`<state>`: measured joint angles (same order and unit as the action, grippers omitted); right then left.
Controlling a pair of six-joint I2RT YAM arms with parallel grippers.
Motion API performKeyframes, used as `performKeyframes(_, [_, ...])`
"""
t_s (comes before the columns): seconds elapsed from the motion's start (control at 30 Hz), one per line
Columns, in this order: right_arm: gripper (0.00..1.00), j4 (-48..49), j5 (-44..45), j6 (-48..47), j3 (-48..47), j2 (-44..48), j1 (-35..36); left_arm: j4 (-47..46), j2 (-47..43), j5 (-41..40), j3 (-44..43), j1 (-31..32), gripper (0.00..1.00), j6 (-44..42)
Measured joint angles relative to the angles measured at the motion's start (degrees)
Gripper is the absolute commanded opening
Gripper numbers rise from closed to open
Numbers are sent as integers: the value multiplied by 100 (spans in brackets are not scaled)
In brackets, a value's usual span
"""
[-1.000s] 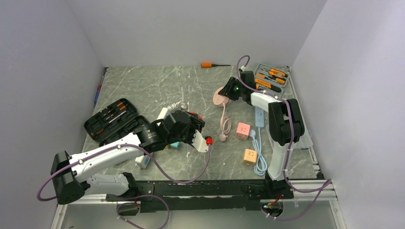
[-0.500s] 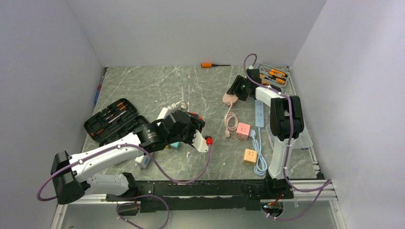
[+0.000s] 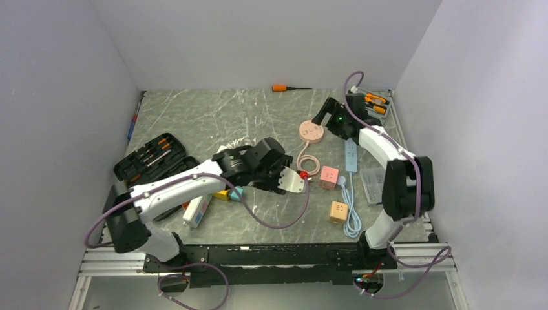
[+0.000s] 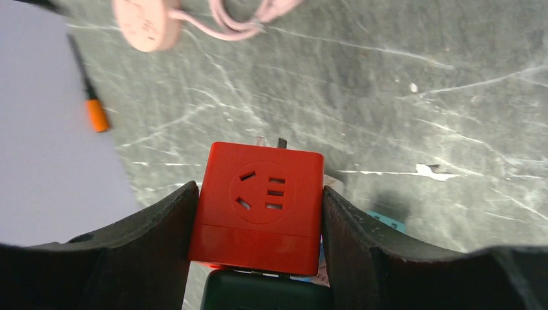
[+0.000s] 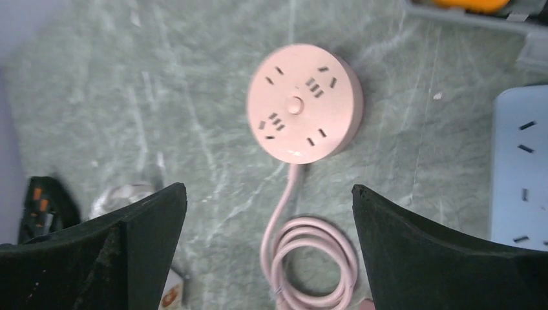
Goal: Pull the plug off the socket
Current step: Place the socket at the center of the board, then place the plug at the center of the board.
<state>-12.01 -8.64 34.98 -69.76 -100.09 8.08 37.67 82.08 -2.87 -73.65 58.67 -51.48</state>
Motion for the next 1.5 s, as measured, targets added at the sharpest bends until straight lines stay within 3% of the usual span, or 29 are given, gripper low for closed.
performKeyframes(0.23, [100,452,232,107,885,1617,0,313,1086,-116,-127,2,0,444])
performKeyframes(0.47, [100,457,282,153,1829,2382,0,496,2282,-181,-638,7,26,1360])
performKeyframes(0.67, [100,472,321,146,2092,2734,0,466,2629,-96,-761,-11,29,2205])
performKeyframes(0.87, [100,470,354,131,2229,2778,92,378,2734,55,-1032,-267,42,2994])
performKeyframes(0.93, [100,472,385,114,2229,2778,153,284,2739,96,-1038,-369,54,3134])
performKeyframes(1.1, [100,470,428,83,2229,2778,260,146,2739,208,-949,-442,98,3204])
performKeyframes(1.3, [100,450,540,55,2229,2780,332,105,2647,258,-955,-474,99,3362])
performKeyframes(1.5, [100,323,691,-11,2197,2833,442,131,2472,396,-1379,-905,99,3392])
